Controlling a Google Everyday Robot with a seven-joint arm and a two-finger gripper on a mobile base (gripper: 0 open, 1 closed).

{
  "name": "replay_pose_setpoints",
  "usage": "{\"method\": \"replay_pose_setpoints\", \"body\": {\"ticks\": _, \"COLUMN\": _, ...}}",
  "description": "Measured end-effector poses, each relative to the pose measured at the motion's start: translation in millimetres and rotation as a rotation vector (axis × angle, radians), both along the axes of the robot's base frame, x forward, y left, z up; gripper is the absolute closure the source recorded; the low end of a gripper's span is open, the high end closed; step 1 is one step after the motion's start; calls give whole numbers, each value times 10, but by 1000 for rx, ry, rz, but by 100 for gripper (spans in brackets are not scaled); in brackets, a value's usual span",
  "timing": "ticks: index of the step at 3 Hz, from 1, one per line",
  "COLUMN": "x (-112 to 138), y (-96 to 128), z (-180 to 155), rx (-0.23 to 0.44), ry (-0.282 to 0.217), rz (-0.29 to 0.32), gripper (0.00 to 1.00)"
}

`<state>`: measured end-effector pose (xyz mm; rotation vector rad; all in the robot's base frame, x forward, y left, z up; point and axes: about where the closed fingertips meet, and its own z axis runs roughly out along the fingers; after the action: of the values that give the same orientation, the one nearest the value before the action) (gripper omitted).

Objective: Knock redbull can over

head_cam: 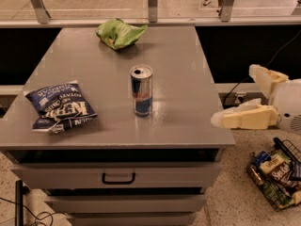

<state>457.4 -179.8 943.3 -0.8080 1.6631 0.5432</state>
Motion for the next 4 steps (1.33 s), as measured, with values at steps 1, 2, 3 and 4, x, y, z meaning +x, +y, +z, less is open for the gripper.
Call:
{"method": "replay_pose_setpoints", "body": {"ticks": 1, "x": 127, "y": 209, "z": -287, "rx": -84, "ry": 0, "rz": 57, "gripper": 0}}
{"method": "replay_pose_setpoints", "body": {"ticks": 2, "x": 290, "y": 460, "z": -500, "rx": -104, "ry": -6, "rz": 102, "gripper": 0}}
{"method": "replay_pose_setpoints", "body": {"ticks": 3, "x": 417, "y": 809, "z": -601, "rx": -70, "ry": -23, "rz": 156, "gripper": 0}}
{"method": "replay_pose_setpoints", "body": {"ticks": 4, "x": 477, "y": 1153, "z": -604, "rx": -21, "ry": -45, "rz": 205, "gripper": 0}}
